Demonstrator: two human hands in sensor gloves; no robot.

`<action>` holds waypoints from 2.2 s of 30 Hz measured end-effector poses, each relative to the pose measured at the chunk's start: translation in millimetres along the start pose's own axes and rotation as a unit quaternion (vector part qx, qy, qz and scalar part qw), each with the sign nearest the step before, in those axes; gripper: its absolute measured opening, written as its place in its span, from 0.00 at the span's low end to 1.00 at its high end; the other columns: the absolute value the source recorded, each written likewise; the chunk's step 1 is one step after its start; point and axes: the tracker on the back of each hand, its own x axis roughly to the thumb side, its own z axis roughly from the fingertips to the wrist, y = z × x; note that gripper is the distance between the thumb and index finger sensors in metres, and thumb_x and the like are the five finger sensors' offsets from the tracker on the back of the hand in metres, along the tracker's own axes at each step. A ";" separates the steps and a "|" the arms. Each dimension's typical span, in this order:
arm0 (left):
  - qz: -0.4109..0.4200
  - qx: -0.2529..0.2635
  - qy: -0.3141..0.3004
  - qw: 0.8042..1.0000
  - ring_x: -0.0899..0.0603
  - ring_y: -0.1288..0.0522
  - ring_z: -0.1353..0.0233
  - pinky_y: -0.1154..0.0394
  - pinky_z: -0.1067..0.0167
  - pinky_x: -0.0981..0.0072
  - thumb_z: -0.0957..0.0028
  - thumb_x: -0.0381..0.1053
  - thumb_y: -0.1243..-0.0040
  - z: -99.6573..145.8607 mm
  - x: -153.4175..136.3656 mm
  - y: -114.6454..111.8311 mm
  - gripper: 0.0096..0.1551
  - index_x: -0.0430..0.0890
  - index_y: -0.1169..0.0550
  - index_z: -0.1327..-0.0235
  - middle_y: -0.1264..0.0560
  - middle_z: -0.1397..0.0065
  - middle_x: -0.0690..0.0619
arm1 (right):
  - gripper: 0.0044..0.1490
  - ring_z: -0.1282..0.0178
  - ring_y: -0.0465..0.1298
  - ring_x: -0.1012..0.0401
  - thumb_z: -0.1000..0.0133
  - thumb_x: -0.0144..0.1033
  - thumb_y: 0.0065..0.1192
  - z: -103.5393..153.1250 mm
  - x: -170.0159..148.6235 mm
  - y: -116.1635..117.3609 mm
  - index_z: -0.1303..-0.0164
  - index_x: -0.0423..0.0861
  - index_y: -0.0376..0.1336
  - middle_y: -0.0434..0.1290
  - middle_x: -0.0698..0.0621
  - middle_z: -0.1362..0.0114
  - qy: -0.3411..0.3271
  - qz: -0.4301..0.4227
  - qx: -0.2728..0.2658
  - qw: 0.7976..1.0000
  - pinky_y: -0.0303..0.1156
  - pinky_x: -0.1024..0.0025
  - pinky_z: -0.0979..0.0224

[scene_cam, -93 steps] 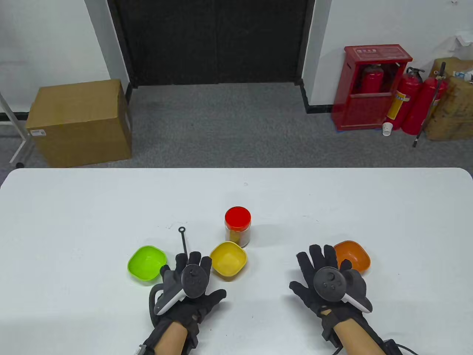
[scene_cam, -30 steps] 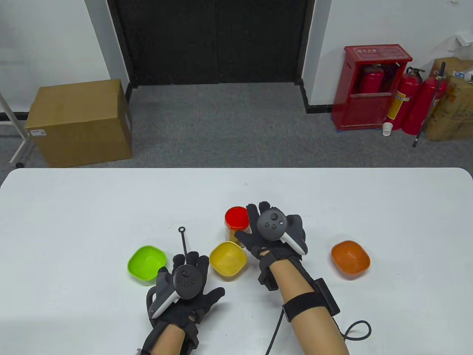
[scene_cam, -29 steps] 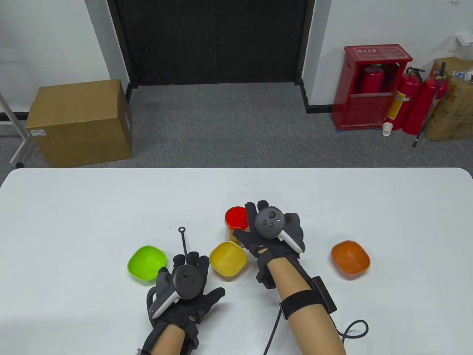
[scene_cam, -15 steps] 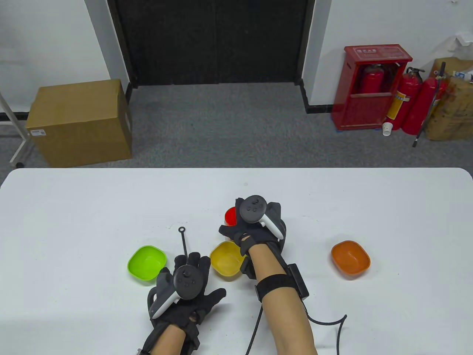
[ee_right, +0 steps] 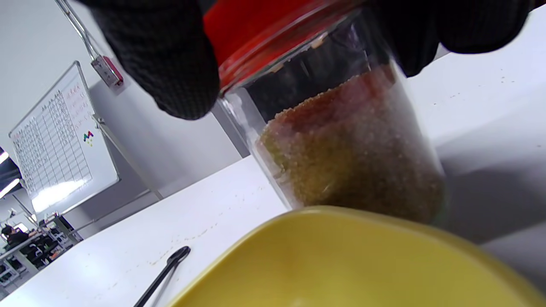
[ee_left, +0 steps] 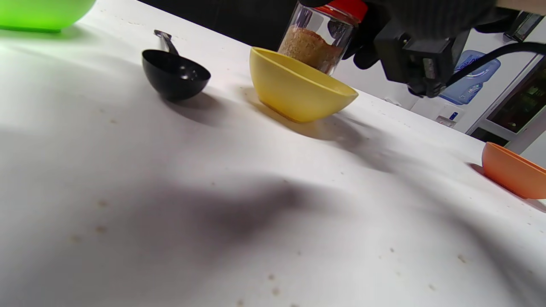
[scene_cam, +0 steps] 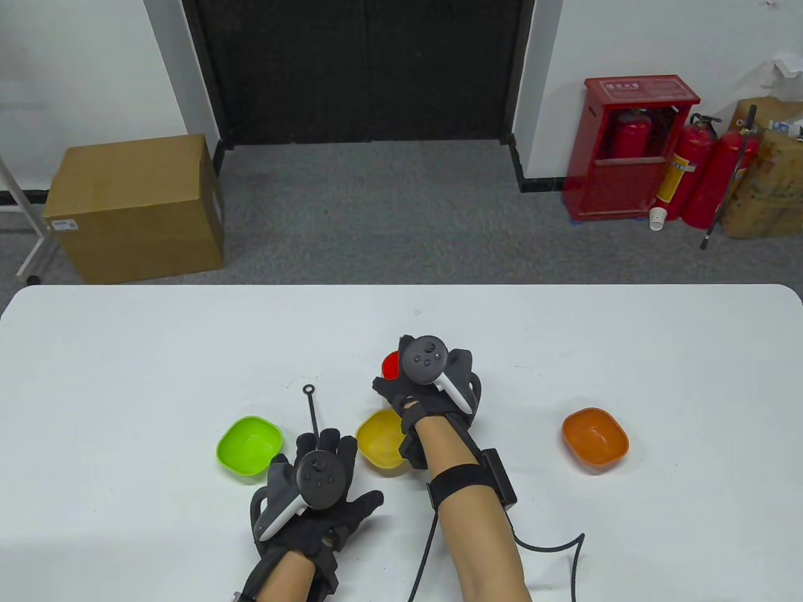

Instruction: Scoop brown sugar granules from jar into dishes

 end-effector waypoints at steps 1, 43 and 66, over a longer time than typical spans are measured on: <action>-0.001 0.000 -0.001 1.000 0.32 0.67 0.10 0.71 0.30 0.22 0.49 0.75 0.45 -0.1 0.6 0.1 0.58 0.53 0.54 0.14 0.62 0.09 0.49 | 0.59 0.34 0.68 0.27 0.47 0.49 0.77 1.1 -1.0 -0.8 0.17 0.36 0.49 0.57 0.21 0.22 -0.002 -0.002 -0.006 1.000 0.66 0.24 0.40; -0.029 -0.001 0.007 1.000 0.31 0.64 0.10 0.69 0.29 0.21 0.49 0.75 0.45 1.0 7.7 2.1 0.58 0.52 0.53 0.14 0.60 0.08 0.48 | 0.57 0.35 0.68 0.28 0.48 0.50 0.78 159.4 -41.4 -32.1 0.19 0.34 0.53 0.59 0.22 0.23 -0.148 -0.032 0.001 0.989 0.66 0.26 0.40; 0.050 -0.037 -0.061 0.996 0.31 0.44 0.11 0.48 0.25 0.24 0.49 0.71 0.38 0.1 29.8 -7.9 0.58 0.48 0.48 0.15 0.46 0.10 0.43 | 0.57 0.31 0.64 0.27 0.44 0.50 0.74 156.4 -43.5 -24.1 0.17 0.35 0.49 0.54 0.22 0.19 -0.163 -0.038 0.086 0.982 0.62 0.23 0.37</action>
